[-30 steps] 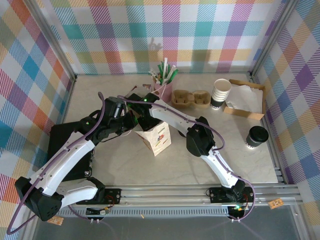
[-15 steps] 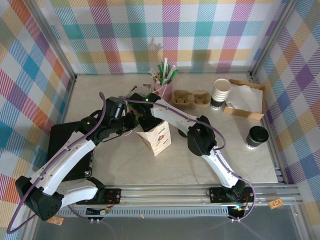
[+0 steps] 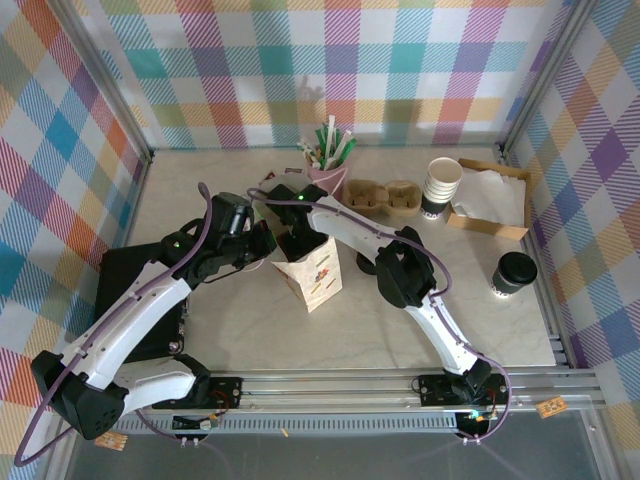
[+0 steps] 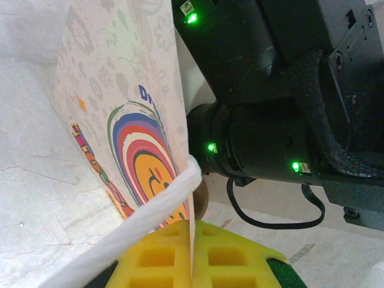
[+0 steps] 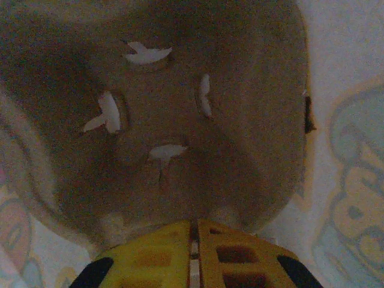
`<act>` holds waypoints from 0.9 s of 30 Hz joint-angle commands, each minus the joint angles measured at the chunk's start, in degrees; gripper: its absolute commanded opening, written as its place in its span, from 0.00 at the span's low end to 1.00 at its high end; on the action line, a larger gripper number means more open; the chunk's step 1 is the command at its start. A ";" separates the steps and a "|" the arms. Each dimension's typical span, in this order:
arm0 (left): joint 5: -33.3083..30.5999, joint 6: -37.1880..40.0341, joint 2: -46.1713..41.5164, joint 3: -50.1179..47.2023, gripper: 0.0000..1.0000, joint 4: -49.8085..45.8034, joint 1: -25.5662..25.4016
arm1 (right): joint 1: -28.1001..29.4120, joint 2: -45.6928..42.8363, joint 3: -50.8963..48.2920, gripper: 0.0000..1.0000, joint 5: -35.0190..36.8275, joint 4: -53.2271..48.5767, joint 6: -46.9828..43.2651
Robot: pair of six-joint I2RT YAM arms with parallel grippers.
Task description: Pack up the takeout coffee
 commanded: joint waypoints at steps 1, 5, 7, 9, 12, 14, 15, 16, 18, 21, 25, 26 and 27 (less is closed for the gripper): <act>0.01 0.50 -0.17 1.21 0.00 -1.85 -0.16 | 0.44 2.08 2.61 0.12 -1.75 -2.88 1.11; -0.59 1.06 -0.64 0.41 0.00 -3.20 -0.20 | 0.80 -0.01 6.98 0.15 1.67 -4.73 0.45; -0.98 1.79 -0.71 0.65 0.00 -4.32 -0.19 | 1.30 -2.27 7.80 0.16 5.17 -4.48 -0.30; -1.73 2.11 -0.75 1.01 0.00 -5.63 -0.20 | 1.96 -4.29 7.80 0.22 7.72 -3.53 -1.47; -2.28 2.83 -0.62 1.71 0.00 -6.88 -0.18 | 2.64 -6.70 7.78 0.26 9.63 -2.54 -2.48; -2.70 3.29 -0.50 2.15 0.00 -7.45 -0.21 | 2.90 -7.81 7.76 0.30 9.58 -1.93 -2.71; -2.96 3.62 -0.40 2.40 0.00 -7.80 -0.21 | 3.07 -8.29 7.78 0.32 9.41 -1.51 -2.93; -3.24 3.91 -0.34 2.58 0.00 -8.23 -0.21 | 3.16 -8.93 7.79 0.33 9.40 -1.02 -3.02; -3.63 4.91 -0.37 2.83 0.00 -8.86 -0.14 | 3.37 -10.15 7.77 0.35 8.62 -0.05 -3.52; -4.13 6.97 -0.59 3.45 0.00 -9.57 -0.21 | 3.43 -12.49 7.72 0.40 5.88 2.08 -4.16; -4.01 11.20 -1.13 4.40 0.00 -9.42 -0.20 | 3.34 -17.33 5.92 0.42 0.02 7.17 -5.23; -3.79 12.24 -1.32 4.61 0.00 -9.39 -0.18 | 3.35 -18.95 4.81 0.42 -1.47 8.92 -5.51; -3.68 13.28 -1.36 4.87 0.00 -9.41 -0.21 | 3.39 -20.35 3.60 0.42 -2.82 10.31 -5.70</act>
